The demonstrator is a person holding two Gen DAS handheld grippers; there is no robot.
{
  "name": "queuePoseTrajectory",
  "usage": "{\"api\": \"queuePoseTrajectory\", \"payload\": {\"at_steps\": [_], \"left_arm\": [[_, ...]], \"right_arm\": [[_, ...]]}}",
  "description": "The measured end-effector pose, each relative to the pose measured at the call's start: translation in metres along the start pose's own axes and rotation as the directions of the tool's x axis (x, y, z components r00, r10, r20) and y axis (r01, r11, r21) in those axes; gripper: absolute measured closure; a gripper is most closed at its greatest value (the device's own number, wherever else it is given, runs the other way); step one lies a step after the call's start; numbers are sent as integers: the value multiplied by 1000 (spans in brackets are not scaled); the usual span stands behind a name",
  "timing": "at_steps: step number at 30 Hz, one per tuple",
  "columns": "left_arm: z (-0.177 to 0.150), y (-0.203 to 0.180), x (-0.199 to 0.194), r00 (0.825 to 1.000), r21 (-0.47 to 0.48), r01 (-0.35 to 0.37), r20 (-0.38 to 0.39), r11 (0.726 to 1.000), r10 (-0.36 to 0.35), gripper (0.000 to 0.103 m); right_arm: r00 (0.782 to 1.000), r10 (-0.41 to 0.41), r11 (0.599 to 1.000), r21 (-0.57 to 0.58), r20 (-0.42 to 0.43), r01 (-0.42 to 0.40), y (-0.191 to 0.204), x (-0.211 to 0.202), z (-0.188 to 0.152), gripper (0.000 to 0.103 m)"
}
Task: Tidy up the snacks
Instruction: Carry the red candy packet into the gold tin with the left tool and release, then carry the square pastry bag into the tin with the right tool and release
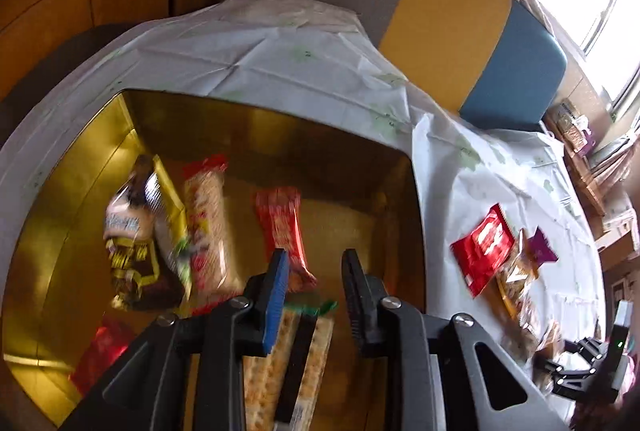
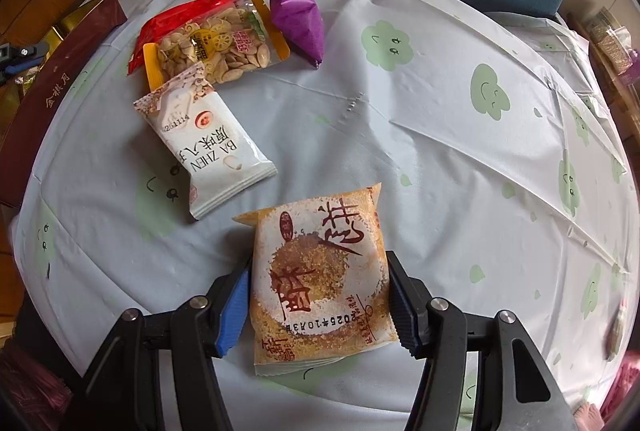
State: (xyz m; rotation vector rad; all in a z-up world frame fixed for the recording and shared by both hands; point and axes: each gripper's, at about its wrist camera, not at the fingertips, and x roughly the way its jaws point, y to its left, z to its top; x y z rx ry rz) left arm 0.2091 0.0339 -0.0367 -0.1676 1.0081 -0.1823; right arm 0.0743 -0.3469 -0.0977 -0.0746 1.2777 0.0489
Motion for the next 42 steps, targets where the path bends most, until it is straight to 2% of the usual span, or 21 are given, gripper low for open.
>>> {"api": "queuePoseTrajectory", "payload": {"at_steps": [9, 20, 30, 39, 42], "left_arm": [[-48, -24, -54, 993, 82, -35, 111, 996, 26, 76], [-88, -24, -91, 990, 108, -60, 135, 992, 45, 76], [-99, 0, -95, 989, 60, -91, 124, 994, 83, 76], [-108, 18, -101, 985, 47, -118, 136, 992, 110, 76], [-110, 19, -104, 981, 50, -123, 157, 991, 114, 76]], "right_arm": [[1000, -5, 1000, -15, 6, 5, 2, 2, 0, 42], [1000, -12, 999, -33, 17, 12, 3, 1, -1, 42], [999, -19, 999, -38, 31, 21, 3, -1, -2, 43], [999, -35, 999, 27, 0, 35, 4, -10, 3, 44], [999, -18, 998, 58, 37, 16, 8, -24, 5, 44]]}}
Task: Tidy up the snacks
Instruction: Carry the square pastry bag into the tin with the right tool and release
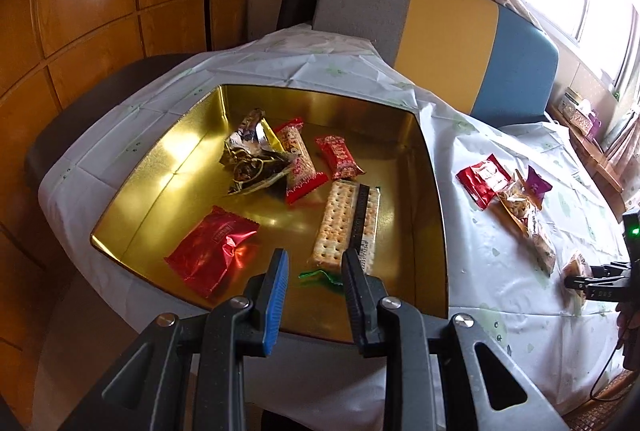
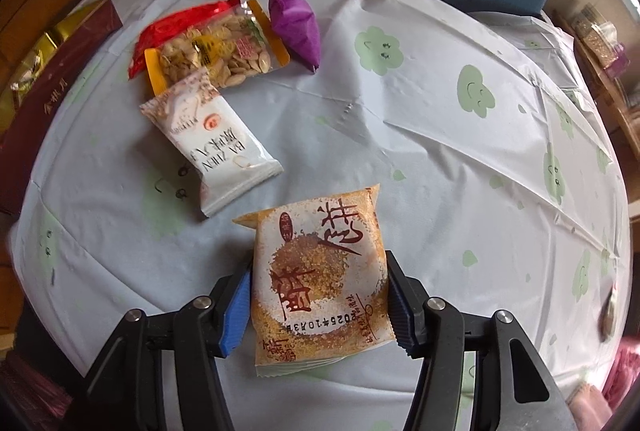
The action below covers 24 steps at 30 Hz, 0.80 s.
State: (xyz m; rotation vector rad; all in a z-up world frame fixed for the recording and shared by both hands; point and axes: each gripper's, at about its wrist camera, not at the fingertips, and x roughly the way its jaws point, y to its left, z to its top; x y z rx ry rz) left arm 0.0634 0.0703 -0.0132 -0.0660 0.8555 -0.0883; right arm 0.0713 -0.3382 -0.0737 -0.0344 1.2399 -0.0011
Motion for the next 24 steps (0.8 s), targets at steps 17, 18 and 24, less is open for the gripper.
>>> {"api": "queuePoseTrajectory", "payload": {"at_steps": [17, 18, 24], "left_arm": [[3, 9, -5, 999, -12, -19, 39, 1000, 19, 76], [2, 9, -4, 999, -13, -20, 38, 1000, 20, 76], [2, 11, -4, 999, -22, -26, 41, 999, 27, 76]], "right_arm": [[902, 392, 920, -69, 180, -386, 137, -57, 45, 44], [894, 410, 912, -75, 181, -403, 147, -58, 47, 44], [849, 496, 868, -107, 180, -485, 190, -63, 58, 44]]}}
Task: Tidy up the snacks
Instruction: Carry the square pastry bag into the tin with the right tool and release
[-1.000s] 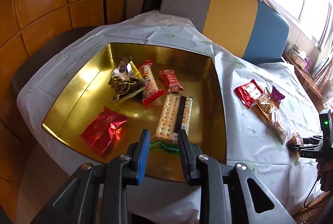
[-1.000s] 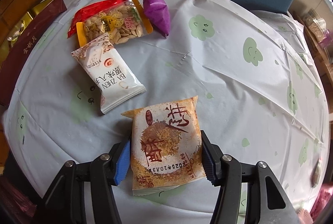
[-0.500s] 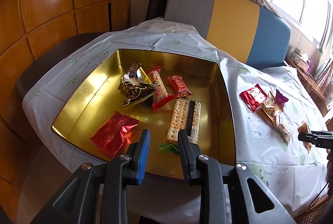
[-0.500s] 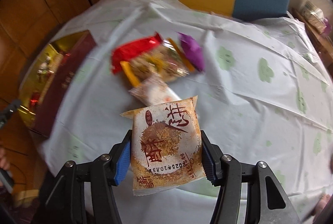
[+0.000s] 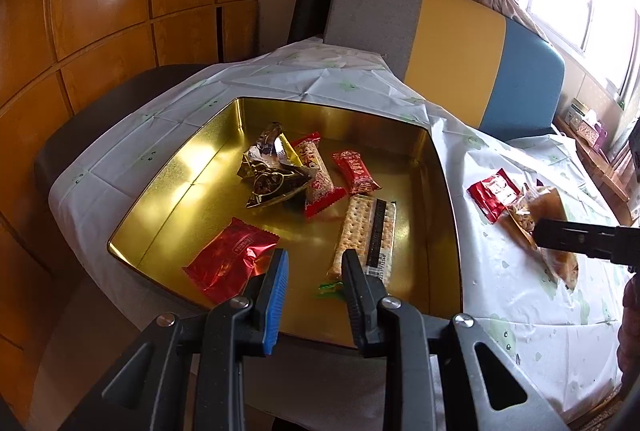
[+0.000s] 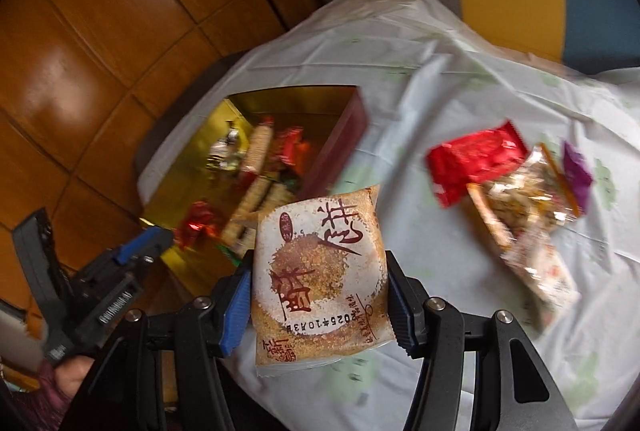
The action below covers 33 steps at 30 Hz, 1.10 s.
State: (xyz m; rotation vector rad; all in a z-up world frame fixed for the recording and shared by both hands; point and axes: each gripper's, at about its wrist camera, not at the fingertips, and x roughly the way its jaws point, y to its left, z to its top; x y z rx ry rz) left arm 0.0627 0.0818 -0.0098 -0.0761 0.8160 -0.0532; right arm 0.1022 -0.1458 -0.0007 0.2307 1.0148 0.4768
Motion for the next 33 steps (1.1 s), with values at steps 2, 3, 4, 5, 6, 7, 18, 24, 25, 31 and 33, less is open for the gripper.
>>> {"api": "queuePoseTrajectory", "payload": {"at_steps": [2, 3, 4, 5, 6, 7, 18, 24, 25, 31, 33], "left_arm": [[0, 2, 0, 1000, -7, 0, 0, 1000, 0, 76], [0, 3, 0, 1000, -11, -3, 1, 1000, 3, 76], [1, 3, 1, 1000, -14, -6, 1, 1000, 6, 76], [1, 4, 1, 1000, -17, -8, 1, 1000, 8, 76], [1, 5, 2, 1000, -20, -10, 0, 1000, 10, 76], [1, 6, 2, 1000, -23, -11, -1, 1000, 11, 76], [0, 12, 4, 999, -45, -42, 1, 998, 42, 76], [1, 18, 5, 998, -57, -56, 3, 997, 57, 76], [1, 19, 5, 998, -60, -58, 3, 997, 58, 76], [2, 25, 6, 997, -78, -70, 0, 994, 71, 76], [2, 27, 7, 997, -83, -75, 2, 994, 76, 76]], "right_arm": [[1000, 19, 1000, -2, 3, -19, 8, 3, 0, 44], [999, 31, 1000, 2, 4, -31, 11, 5, 0, 44], [999, 42, 999, 6, 6, -42, 13, 6, 1, 44], [998, 55, 998, 11, 7, -55, 15, 7, 1, 44], [998, 69, 997, 17, 7, -69, 18, 8, 1, 44], [997, 81, 996, 24, 9, -81, 20, 10, 2, 44], [985, 167, 982, 80, 38, -169, 39, 18, 6, 44], [988, 153, 985, 71, 25, -155, 48, 27, 6, 44], [988, 151, 986, 66, 20, -152, 49, 29, 6, 44], [992, 124, 990, 62, -5, -124, 51, 46, 6, 43], [992, 122, 991, 63, -16, -120, 51, 51, 5, 43]]}}
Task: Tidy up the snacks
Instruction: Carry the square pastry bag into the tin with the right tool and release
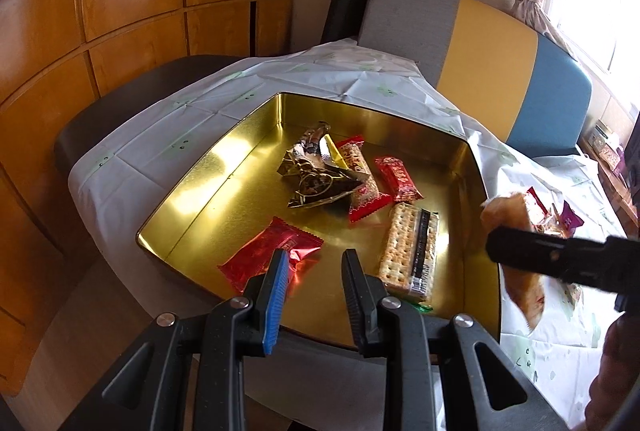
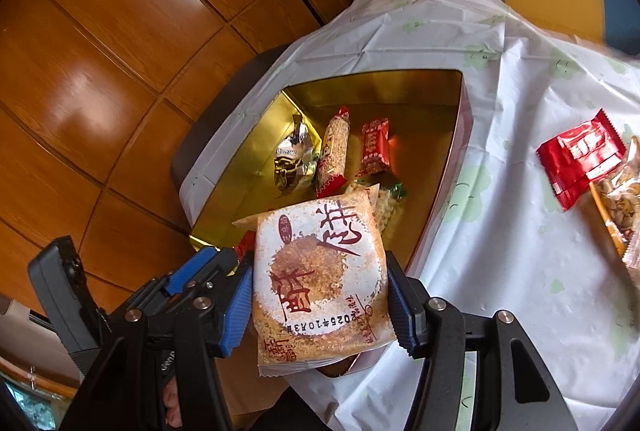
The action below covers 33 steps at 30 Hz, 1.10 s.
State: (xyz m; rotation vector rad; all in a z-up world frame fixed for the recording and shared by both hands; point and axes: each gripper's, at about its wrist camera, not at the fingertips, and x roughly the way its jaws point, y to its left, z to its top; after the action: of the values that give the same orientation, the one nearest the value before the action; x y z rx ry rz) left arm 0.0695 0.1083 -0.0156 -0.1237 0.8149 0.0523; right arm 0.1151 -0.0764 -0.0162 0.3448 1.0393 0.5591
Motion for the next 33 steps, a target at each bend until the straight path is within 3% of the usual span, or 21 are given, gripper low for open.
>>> {"api": "queuePoseTrajectory", "payload": {"at_steps": [3, 5, 9, 12, 14, 17, 23, 27, 33], "left_arm": [[1, 4, 1, 1000, -9, -5, 1, 1000, 5, 76], [2, 6, 2, 1000, -15, -12, 2, 1000, 12, 76], [2, 8, 2, 1000, -22, -15, 1, 1000, 15, 76], [1, 7, 2, 1000, -19, -15, 2, 1000, 15, 76], [1, 8, 1, 1000, -20, -17, 4, 1000, 17, 76], [2, 10, -1, 1000, -28, -18, 12, 999, 18, 76], [3, 10, 0, 1000, -31, -20, 9, 999, 21, 76], [4, 10, -1, 1000, -30, -17, 12, 999, 17, 76], [4, 11, -1, 1000, -36, -17, 9, 999, 17, 76]], "right_arm": [[1000, -1, 1000, -16, -6, 1, 2, 5, -1, 41], [1000, 2, 1000, -22, 8, -2, 3, 5, -2, 28], [1000, -13, 998, -62, 22, 14, 7, 2, -4, 29], [1000, -25, 995, -95, 17, 26, 12, 5, -6, 46], [999, -32, 991, -129, 1, 32, 17, 9, -8, 64], [997, -71, 974, -217, -35, 62, 29, 18, -16, 75], [977, -212, 886, -423, -6, 189, 52, 34, -33, 75], [961, -275, 841, -476, 34, 257, 54, 44, -34, 75], [954, -299, 860, -428, 20, 279, 42, 52, -26, 75]]}}
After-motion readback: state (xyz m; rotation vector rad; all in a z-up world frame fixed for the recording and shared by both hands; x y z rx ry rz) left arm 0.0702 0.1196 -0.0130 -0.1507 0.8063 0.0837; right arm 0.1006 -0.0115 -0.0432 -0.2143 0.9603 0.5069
